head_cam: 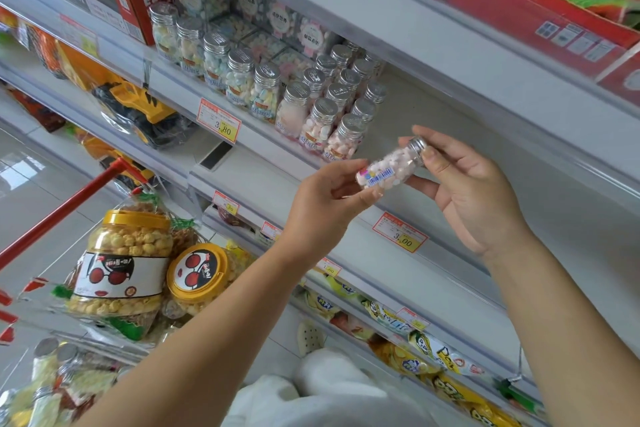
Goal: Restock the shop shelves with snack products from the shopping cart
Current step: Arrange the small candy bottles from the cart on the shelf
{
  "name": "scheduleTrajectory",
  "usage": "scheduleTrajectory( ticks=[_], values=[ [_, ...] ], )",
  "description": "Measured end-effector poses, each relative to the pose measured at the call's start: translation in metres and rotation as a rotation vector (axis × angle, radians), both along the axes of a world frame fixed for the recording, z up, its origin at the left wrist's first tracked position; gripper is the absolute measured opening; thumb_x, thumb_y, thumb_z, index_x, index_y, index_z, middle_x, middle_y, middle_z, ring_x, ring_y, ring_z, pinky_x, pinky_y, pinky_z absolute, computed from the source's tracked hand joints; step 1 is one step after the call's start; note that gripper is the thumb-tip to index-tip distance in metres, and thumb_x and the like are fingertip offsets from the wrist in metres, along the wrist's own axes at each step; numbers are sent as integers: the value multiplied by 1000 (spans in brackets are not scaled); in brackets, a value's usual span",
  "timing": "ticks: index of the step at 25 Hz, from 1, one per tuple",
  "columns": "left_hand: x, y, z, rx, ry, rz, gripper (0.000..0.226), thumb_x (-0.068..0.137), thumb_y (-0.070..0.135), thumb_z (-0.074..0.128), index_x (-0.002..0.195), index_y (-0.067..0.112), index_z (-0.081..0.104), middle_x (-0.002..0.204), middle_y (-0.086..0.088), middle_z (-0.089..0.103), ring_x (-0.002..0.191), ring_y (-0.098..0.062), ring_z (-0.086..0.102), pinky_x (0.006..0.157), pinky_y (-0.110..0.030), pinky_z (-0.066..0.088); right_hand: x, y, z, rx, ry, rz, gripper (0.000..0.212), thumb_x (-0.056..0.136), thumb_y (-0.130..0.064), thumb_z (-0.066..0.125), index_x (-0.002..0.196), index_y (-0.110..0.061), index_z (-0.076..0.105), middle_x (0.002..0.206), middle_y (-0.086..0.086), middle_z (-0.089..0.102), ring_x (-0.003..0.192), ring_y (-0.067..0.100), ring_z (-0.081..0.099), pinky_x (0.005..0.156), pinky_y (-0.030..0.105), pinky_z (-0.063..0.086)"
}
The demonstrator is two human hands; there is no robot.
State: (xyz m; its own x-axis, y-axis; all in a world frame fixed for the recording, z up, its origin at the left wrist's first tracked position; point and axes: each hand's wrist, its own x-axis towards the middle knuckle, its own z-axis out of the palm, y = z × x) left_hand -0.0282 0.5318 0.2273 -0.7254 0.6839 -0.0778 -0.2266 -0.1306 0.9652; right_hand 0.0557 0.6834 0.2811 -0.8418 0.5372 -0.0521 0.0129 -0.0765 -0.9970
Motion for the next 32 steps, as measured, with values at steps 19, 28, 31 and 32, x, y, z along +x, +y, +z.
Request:
scheduleTrajectory(
  ticks=[19,28,31,32],
  values=[
    [-10,-28,-27,-162,120,347,27,97,13,61,120,25,57,119,11,63,103,-7,65,83,-40,60,-77,57,-10,615,-369,-62,22,89,-14,65,106,-26,57,95,-8,62,87,4,59,88,28,49],
    [-20,-48,-36,-148,33,438,27,98,8,59,121,22,55,120,3,63,102,-15,67,80,-34,61,-114,98,-39,286,-299,-226,45,61,-62,71,91,-28,72,109,3,71,112,28,63,101,55,45],
    [-19,-52,-39,-155,27,447,27,98,9,58,118,26,55,120,2,62,103,-15,67,80,-33,61,-127,86,-27,274,-329,-122,26,71,-58,67,71,-33,72,90,-2,70,114,31,61,107,58,37],
    [-19,-53,-40,-158,23,453,27,98,9,58,117,28,54,120,2,62,103,-15,67,80,-32,61,-130,80,-23,280,-337,-102,26,78,-54,63,64,-33,70,83,-2,69,110,30,62,108,57,36]
  ],
)
